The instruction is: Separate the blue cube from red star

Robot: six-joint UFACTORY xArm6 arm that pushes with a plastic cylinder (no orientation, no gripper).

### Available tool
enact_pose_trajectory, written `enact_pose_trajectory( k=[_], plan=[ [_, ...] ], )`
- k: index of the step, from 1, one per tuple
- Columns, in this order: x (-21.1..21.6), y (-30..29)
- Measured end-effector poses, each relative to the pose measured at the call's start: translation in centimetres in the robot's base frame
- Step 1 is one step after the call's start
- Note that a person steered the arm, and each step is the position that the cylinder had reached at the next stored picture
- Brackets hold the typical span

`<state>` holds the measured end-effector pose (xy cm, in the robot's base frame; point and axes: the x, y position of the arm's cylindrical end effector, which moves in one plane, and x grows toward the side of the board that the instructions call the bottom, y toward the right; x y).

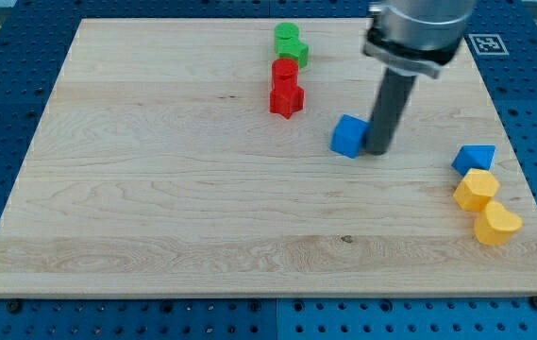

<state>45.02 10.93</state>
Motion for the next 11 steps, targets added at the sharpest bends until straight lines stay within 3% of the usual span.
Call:
enact_pose_trajectory(
  k=[3,5,6,8,11],
  plan=[
    [-3.2,-11.7],
    [-2.4,-16.6],
    [-1.8,-13.9],
    [-4.8,-8.4],
    [-7.0,-16.6]
  ],
)
